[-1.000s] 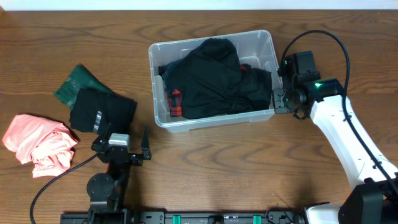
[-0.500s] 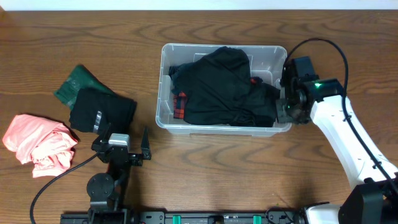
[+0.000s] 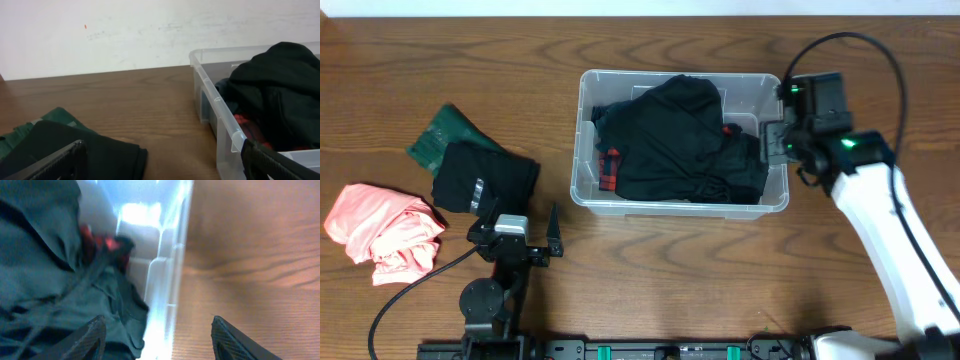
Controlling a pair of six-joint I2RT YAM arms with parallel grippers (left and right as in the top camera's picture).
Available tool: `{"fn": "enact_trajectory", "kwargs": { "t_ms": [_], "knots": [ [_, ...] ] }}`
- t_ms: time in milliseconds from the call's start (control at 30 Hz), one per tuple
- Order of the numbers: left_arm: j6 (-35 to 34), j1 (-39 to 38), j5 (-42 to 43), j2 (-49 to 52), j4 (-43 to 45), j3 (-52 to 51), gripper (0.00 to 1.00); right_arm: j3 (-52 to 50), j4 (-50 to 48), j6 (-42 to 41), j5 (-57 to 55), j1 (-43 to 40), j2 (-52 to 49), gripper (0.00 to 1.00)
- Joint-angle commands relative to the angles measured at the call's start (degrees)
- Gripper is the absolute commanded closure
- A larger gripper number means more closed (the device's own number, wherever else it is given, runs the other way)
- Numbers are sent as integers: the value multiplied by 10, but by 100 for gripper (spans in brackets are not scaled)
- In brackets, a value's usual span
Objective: Pack container
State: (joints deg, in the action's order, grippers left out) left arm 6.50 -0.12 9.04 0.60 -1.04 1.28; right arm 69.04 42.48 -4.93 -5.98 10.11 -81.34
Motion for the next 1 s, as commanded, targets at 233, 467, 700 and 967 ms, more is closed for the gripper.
{"fn": "enact_trajectory", "kwargs": {
  "t_ms": [233,467,700,967],
  "knots": [
    [-25,-1,-7,0,-12,-9,2,20,35,-3,29,-138,90,1],
    [-114,-1,-37,48,-164,95,2,20,77,-28,50,-235,89,1],
    [-144,30,-71,274,-272,290,2,20,79,-47,56,-271,82,1],
    [-143,130,34,582,-458,588,2,20,82,-47,59,-270,71,1]
  ]
}}
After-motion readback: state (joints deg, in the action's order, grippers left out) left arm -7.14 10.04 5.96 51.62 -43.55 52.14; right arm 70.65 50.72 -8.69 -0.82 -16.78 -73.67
